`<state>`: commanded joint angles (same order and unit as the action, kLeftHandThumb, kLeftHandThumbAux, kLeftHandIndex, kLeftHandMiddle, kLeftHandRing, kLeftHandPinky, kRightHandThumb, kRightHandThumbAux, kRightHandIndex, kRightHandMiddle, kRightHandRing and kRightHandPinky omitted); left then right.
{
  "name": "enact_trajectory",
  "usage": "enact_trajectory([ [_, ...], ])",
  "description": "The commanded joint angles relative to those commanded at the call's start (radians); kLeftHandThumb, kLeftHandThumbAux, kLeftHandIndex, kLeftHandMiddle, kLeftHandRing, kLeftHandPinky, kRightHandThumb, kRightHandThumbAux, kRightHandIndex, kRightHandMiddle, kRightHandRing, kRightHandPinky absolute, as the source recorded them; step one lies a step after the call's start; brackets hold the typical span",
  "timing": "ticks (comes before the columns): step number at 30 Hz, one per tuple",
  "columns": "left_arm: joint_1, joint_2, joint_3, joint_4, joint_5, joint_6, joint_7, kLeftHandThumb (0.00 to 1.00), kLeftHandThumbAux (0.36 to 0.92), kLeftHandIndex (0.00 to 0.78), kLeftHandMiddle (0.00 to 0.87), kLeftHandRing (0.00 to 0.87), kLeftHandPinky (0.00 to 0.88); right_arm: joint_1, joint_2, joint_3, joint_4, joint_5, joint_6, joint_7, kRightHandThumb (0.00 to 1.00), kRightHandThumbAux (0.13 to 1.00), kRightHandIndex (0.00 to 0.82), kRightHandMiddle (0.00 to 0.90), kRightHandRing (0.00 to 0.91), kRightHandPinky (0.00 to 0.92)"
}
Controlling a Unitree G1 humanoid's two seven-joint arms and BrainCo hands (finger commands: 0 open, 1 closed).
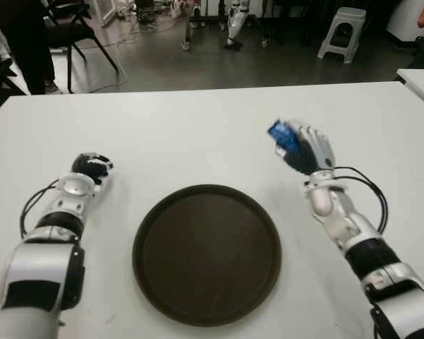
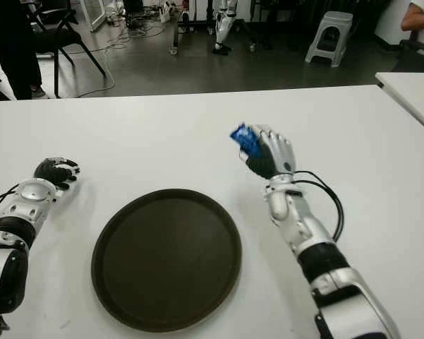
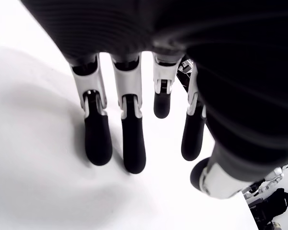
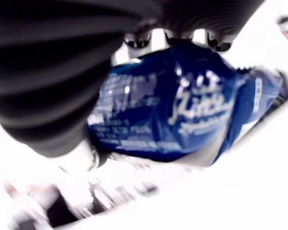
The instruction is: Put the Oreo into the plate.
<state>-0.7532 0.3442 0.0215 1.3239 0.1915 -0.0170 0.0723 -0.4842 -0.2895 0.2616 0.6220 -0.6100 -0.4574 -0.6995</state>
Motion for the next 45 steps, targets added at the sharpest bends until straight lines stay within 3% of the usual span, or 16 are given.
enact_trajectory([
  [3, 0.0, 0.0, -0.001, 0.0, 0.001, 0.001, 0.002, 0.671, 0.728, 0.397, 0.128, 0.153, 0.176, -0.02, -0.003, -0.003, 0.054, -0.011, -0.121, -0.085, 0.722, 0.711, 0.44, 0.857, 0.852, 0.855],
  [9, -0.001, 0.0, -0.003, 0.0, 0.002, 0.003, 0.002, 0.67, 0.729, 0.397, 0.131, 0.16, 0.178, -0.049, -0.005, -0.007, 0.116, -0.023, -0.246, -0.155, 0.721, 0.713, 0.439, 0.858, 0.849, 0.858],
  [13, 0.0, 0.0, 0.006, 0.001, -0.008, -0.001, -0.003, 0.672, 0.729, 0.397, 0.136, 0.162, 0.173, -0.06, 0.0, -0.014, 0.146, 0.005, -0.326, -0.143, 0.721, 0.713, 0.439, 0.858, 0.848, 0.858],
  [24, 0.0, 0.0, 0.01, 0.001, -0.009, -0.004, -0.004, 0.673, 0.728, 0.397, 0.12, 0.146, 0.165, -0.058, 0.026, -0.054, 0.154, 0.048, -0.368, -0.097, 0.721, 0.714, 0.439, 0.85, 0.842, 0.857],
  [26, 0.001, -0.001, 0.012, 0.0, -0.01, -0.006, -0.005, 0.674, 0.728, 0.397, 0.119, 0.142, 0.157, -0.055, 0.034, -0.065, 0.151, 0.075, -0.369, -0.071, 0.782, 0.695, 0.429, 0.69, 0.831, 0.848],
  [29, 0.001, -0.001, 0.012, 0.0, -0.011, -0.006, -0.007, 0.674, 0.728, 0.397, 0.12, 0.139, 0.156, -0.049, 0.047, -0.081, 0.142, 0.116, -0.366, -0.031, 0.826, 0.682, 0.423, 0.575, 0.822, 0.836],
  [32, -0.002, 0.0, 0.009, 0.0, -0.007, -0.002, -0.012, 0.674, 0.729, 0.397, 0.122, 0.143, 0.163, -0.031, 0.078, -0.112, 0.111, 0.22, -0.331, 0.067, 0.842, 0.676, 0.424, 0.537, 0.819, 0.831],
  [36, -0.001, 0.001, 0.009, 0.0, -0.007, -0.002, -0.014, 0.674, 0.729, 0.397, 0.126, 0.151, 0.172, -0.013, 0.107, -0.15, 0.048, 0.326, -0.247, 0.183, 0.85, 0.673, 0.429, 0.524, 0.819, 0.828],
  [42, -0.001, 0.001, 0.011, 0.002, -0.006, 0.002, -0.012, 0.675, 0.728, 0.397, 0.125, 0.15, 0.166, -0.032, 0.138, -0.203, -0.008, 0.458, -0.096, 0.346, 0.851, 0.671, 0.43, 0.538, 0.815, 0.815],
  [45, -0.002, 0.001, 0.006, 0.003, -0.001, 0.007, -0.007, 0.674, 0.728, 0.397, 0.122, 0.15, 0.168, -0.024, 0.162, -0.228, -0.049, 0.57, 0.007, 0.474, 0.849, 0.672, 0.427, 0.544, 0.811, 0.809],
])
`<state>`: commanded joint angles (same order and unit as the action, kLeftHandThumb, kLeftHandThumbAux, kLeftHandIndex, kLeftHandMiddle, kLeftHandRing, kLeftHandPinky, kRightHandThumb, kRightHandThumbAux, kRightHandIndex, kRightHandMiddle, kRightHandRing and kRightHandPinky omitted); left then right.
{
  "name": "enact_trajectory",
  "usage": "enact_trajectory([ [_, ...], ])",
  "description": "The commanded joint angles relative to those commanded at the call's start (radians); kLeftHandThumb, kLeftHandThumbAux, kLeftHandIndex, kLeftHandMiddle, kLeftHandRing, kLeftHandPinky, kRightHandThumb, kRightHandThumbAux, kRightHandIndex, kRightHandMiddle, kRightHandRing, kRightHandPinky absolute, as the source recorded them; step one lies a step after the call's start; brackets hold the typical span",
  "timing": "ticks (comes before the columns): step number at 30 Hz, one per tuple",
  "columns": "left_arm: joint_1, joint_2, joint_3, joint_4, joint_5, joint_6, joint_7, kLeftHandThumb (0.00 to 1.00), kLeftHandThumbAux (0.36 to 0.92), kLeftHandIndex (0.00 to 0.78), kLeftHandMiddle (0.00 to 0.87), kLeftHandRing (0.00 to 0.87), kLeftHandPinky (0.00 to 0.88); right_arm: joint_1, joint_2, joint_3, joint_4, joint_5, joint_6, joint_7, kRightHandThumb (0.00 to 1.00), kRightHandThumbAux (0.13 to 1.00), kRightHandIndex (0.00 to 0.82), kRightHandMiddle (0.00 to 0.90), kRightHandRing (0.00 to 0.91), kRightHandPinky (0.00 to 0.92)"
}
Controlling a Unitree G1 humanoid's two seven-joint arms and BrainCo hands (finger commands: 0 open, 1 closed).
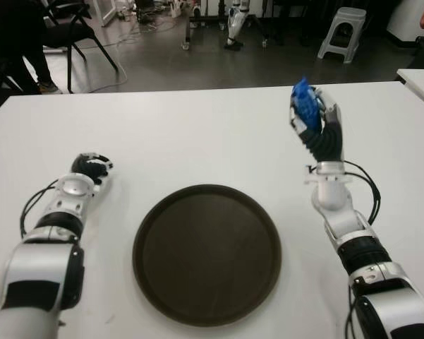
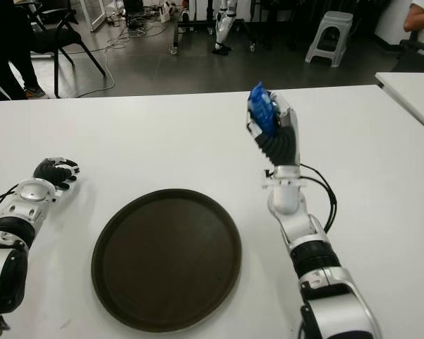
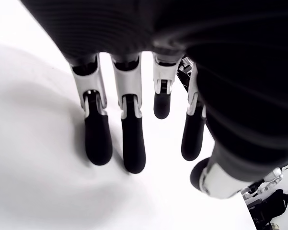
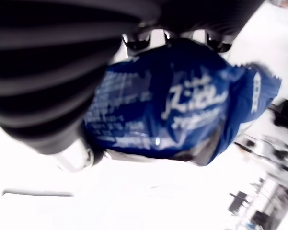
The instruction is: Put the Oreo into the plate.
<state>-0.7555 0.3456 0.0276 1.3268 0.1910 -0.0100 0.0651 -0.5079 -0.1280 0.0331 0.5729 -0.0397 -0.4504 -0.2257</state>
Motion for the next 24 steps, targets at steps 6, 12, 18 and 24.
enact_trajectory([
  [6, -0.002, -0.001, 0.002, -0.001, -0.003, 0.005, -0.006, 0.672, 0.728, 0.397, 0.119, 0.153, 0.189, 0.029, 0.027, -0.019, -0.104, 0.218, 0.219, 0.282, 0.847, 0.672, 0.429, 0.55, 0.793, 0.787],
  [12, -0.001, 0.0, -0.001, -0.001, 0.0, 0.005, -0.003, 0.672, 0.729, 0.397, 0.115, 0.151, 0.182, 0.079, 0.036, 0.036, -0.266, 0.218, 0.333, 0.377, 0.845, 0.673, 0.429, 0.545, 0.791, 0.793],
  [18, -0.003, -0.003, -0.004, -0.002, 0.001, 0.011, 0.0, 0.67, 0.729, 0.397, 0.119, 0.152, 0.179, 0.087, -0.007, 0.087, -0.346, 0.209, 0.332, 0.561, 0.842, 0.673, 0.428, 0.536, 0.803, 0.802],
  [24, -0.003, -0.003, -0.006, -0.002, 0.0, 0.011, 0.001, 0.67, 0.727, 0.397, 0.128, 0.162, 0.196, 0.072, -0.023, 0.102, -0.325, 0.197, 0.281, 0.678, 0.842, 0.673, 0.429, 0.532, 0.805, 0.797],
])
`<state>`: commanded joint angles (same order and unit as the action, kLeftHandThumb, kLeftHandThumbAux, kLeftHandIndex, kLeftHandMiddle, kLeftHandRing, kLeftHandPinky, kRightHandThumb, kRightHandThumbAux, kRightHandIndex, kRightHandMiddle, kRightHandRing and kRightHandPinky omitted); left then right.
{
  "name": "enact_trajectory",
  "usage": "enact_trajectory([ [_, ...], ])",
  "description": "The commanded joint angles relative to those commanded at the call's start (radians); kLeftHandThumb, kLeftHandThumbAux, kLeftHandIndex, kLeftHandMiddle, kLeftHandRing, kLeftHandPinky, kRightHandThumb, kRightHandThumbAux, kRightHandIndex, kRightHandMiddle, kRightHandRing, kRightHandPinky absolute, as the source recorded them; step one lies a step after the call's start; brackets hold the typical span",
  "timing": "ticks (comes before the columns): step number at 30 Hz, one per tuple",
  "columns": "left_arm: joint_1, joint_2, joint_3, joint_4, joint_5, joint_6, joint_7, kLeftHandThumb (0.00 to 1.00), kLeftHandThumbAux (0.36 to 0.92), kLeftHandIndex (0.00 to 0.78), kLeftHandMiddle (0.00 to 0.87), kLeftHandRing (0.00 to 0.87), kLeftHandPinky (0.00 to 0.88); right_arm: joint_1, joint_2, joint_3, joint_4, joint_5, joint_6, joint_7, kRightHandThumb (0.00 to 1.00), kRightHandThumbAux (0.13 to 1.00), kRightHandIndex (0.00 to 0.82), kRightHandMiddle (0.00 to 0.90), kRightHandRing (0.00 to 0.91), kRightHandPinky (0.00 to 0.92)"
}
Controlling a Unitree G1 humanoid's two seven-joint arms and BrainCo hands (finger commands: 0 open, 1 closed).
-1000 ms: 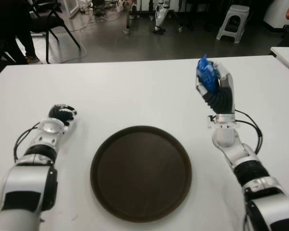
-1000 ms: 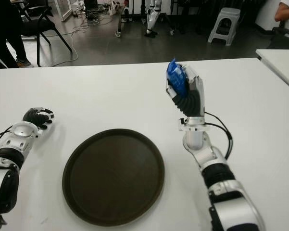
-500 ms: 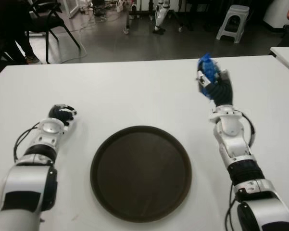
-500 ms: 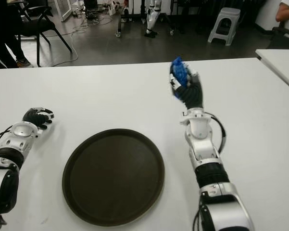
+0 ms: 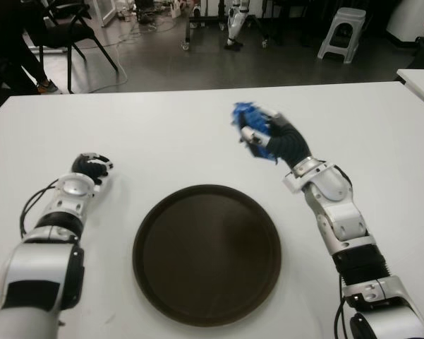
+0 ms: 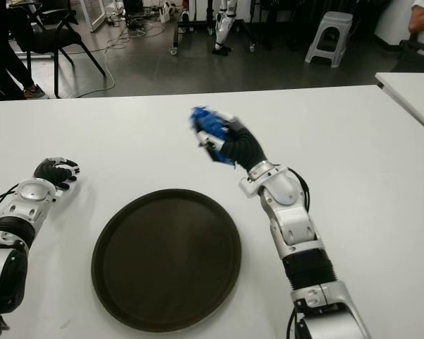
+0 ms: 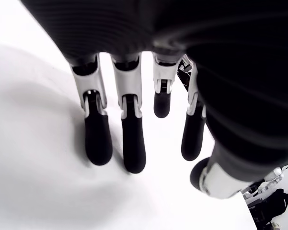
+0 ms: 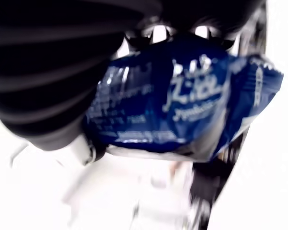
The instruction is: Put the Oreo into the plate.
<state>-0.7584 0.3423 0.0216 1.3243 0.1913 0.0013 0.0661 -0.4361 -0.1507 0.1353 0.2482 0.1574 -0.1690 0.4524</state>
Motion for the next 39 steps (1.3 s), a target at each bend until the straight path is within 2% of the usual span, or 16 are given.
enact_trajectory([
  [8, 0.004, -0.001, 0.006, -0.002, -0.007, -0.014, 0.0, 0.672, 0.728, 0.397, 0.116, 0.147, 0.166, -0.008, -0.005, 0.009, 0.02, 0.002, -0.045, 0.097, 0.846, 0.671, 0.434, 0.538, 0.806, 0.802],
  [11, 0.003, -0.002, 0.007, -0.002, -0.008, -0.011, 0.003, 0.673, 0.727, 0.397, 0.115, 0.148, 0.182, -0.008, -0.005, 0.018, 0.009, 0.002, -0.047, 0.121, 0.845, 0.671, 0.433, 0.536, 0.802, 0.799],
  [24, 0.001, -0.001, -0.005, -0.002, 0.0, -0.006, 0.009, 0.671, 0.729, 0.397, 0.133, 0.161, 0.182, -0.026, 0.017, 0.042, 0.023, -0.046, -0.065, 0.128, 0.849, 0.669, 0.436, 0.531, 0.814, 0.802],
  [39, 0.003, -0.001, -0.002, -0.002, -0.007, -0.01, 0.0, 0.67, 0.728, 0.397, 0.107, 0.137, 0.16, -0.036, 0.038, 0.049, 0.056, -0.045, -0.078, 0.15, 0.852, 0.668, 0.435, 0.524, 0.817, 0.801],
])
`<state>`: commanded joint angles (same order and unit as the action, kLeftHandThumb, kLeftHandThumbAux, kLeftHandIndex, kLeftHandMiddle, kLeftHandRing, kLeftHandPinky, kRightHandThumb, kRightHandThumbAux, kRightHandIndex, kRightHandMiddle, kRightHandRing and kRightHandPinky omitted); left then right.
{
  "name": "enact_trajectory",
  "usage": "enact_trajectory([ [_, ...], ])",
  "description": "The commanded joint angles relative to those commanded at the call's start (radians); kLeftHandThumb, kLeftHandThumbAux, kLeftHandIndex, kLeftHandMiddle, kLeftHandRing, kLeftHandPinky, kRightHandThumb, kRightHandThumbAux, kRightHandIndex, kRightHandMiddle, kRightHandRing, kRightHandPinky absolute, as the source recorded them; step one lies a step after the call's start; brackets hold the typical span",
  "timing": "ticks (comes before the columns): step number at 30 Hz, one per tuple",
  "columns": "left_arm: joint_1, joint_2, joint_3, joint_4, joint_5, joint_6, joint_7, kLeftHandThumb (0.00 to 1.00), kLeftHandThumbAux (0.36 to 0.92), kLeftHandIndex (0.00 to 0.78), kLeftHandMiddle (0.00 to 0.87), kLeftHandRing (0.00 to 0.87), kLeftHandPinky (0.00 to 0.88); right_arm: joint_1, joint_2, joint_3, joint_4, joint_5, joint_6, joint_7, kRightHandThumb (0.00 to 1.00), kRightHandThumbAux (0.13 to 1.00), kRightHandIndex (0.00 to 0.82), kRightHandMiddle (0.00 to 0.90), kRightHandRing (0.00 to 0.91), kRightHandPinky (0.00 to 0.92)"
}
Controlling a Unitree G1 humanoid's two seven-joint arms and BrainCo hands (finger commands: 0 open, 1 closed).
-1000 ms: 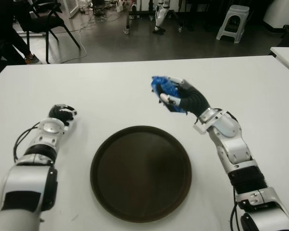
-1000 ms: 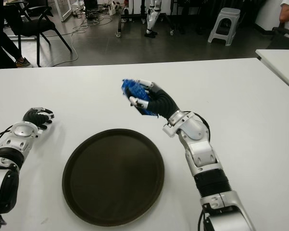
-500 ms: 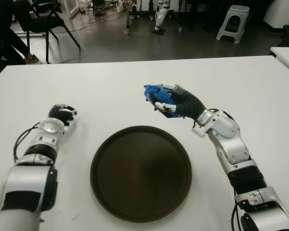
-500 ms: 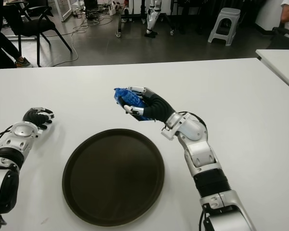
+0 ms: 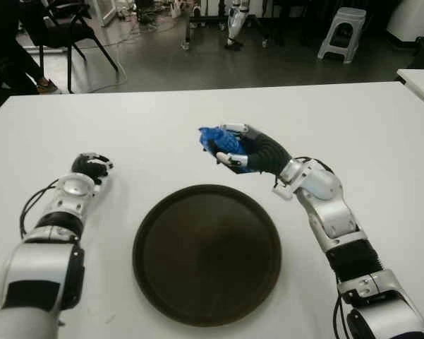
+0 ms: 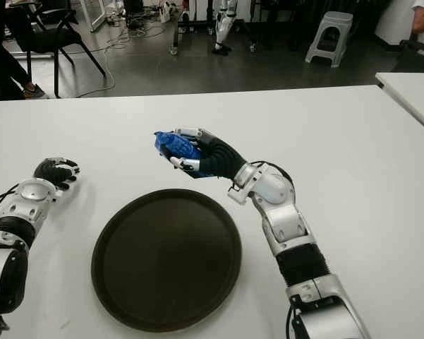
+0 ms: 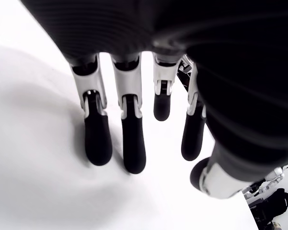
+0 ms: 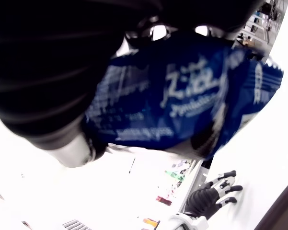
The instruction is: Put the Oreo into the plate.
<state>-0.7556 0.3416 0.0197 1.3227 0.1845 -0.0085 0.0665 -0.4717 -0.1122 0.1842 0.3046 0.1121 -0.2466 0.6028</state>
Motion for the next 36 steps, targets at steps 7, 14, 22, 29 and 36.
enact_trajectory([
  [7, 0.001, 0.0, -0.003, -0.001, 0.002, 0.0, 0.007, 0.672, 0.728, 0.397, 0.125, 0.155, 0.17, 0.028, 0.044, 0.022, 0.003, -0.064, -0.026, -0.088, 0.854, 0.67, 0.425, 0.524, 0.836, 0.819],
  [14, 0.002, -0.002, 0.003, -0.001, -0.004, -0.003, 0.008, 0.675, 0.727, 0.397, 0.138, 0.165, 0.194, 0.033, 0.072, 0.106, 0.047, -0.269, -0.102, -0.25, 0.854, 0.671, 0.417, 0.53, 0.848, 0.836],
  [22, 0.002, -0.007, 0.01, -0.001, -0.012, -0.008, 0.003, 0.675, 0.728, 0.397, 0.134, 0.158, 0.179, -0.012, 0.061, 0.192, 0.187, -0.487, -0.258, -0.426, 0.853, 0.672, 0.416, 0.533, 0.854, 0.83],
  [29, 0.002, -0.008, 0.009, -0.001, -0.009, -0.008, 0.006, 0.672, 0.728, 0.397, 0.131, 0.155, 0.181, -0.043, 0.035, 0.229, 0.227, -0.562, -0.296, -0.448, 0.852, 0.673, 0.414, 0.531, 0.847, 0.821],
  [36, -0.002, -0.009, 0.001, -0.001, -0.002, -0.002, 0.007, 0.67, 0.728, 0.397, 0.123, 0.154, 0.177, -0.061, 0.025, 0.257, 0.251, -0.603, -0.317, -0.462, 0.85, 0.674, 0.413, 0.526, 0.834, 0.808],
])
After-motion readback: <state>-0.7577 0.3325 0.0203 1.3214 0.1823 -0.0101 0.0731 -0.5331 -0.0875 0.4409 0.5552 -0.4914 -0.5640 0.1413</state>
